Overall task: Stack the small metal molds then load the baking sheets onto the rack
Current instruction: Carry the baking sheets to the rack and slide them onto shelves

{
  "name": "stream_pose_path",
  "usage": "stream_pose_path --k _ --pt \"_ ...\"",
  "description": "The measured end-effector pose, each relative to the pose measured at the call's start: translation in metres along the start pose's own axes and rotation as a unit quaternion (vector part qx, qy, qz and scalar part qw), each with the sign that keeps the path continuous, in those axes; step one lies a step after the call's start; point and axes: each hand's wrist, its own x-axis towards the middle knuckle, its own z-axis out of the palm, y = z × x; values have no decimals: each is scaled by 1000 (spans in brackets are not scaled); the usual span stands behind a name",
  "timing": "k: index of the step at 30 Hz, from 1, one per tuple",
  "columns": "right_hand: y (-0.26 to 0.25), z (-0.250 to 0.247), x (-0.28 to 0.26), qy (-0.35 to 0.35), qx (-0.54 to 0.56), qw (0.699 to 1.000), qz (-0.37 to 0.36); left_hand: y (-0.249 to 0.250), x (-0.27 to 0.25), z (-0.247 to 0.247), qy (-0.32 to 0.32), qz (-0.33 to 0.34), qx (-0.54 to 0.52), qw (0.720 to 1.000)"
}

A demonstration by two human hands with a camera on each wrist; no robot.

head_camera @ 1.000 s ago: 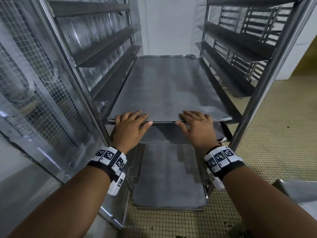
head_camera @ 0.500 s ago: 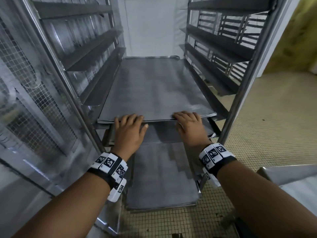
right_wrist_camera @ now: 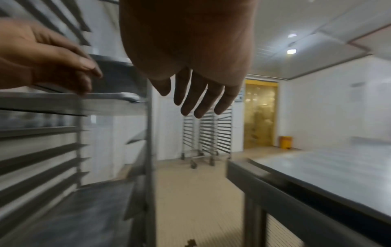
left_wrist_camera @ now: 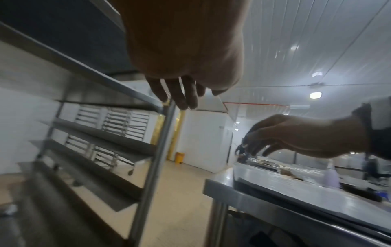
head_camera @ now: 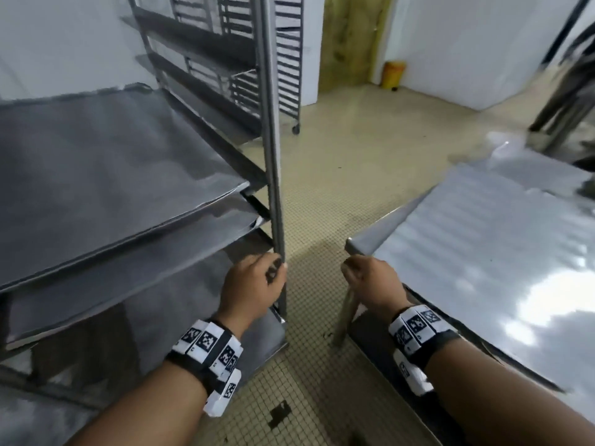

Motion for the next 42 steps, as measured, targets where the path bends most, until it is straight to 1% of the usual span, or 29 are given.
stream_pose_path --k 2,3,6,8,10,13,16,17,20,22,25,28,31,34,38,42 --pt "44 -18 -17 23 -1 996 88 22 20 32 -117 -50 -59 990" --pt "65 -27 -25 33 4 992 125 32 31 50 -172 -61 -69 981" --pt "132 -52 -49 58 16 970 238 67 62 107 -314 -71 -53 945" --pt "177 -70 -64 69 21 952 296 87 79 146 -373 -74 -50 924" --pt "221 -89 -79 76 26 936 344 107 95 183 -397 -64 -45 914" --pt "284 -114 -97 80 28 906 415 131 123 236 -418 -75 -16 905" --pt "333 -128 -109 70 38 879 469 133 152 278 -410 -98 45 906" --pt "346 -131 -111 65 45 871 484 133 160 291 -406 -108 47 906" --pt "379 -134 -109 51 74 854 513 146 177 310 -398 -155 -2 904" --pt "394 -134 -103 67 88 848 518 151 186 321 -387 -173 -18 905" --pt "406 -134 -92 98 105 841 522 153 197 336 -385 -179 0 905" --pt "414 -132 -83 110 103 838 524 154 211 351 -381 -171 -9 908" --pt "421 -128 -78 118 99 826 541 158 226 367 -381 -167 -19 909" --pt "418 -131 -72 131 93 810 564 162 243 384 -369 -173 -42 912" --pt "411 -127 -65 157 96 781 597 156 263 412 -377 -152 -67 911" --pt "411 -124 -56 166 116 752 627 147 269 426 -356 -144 -87 919"
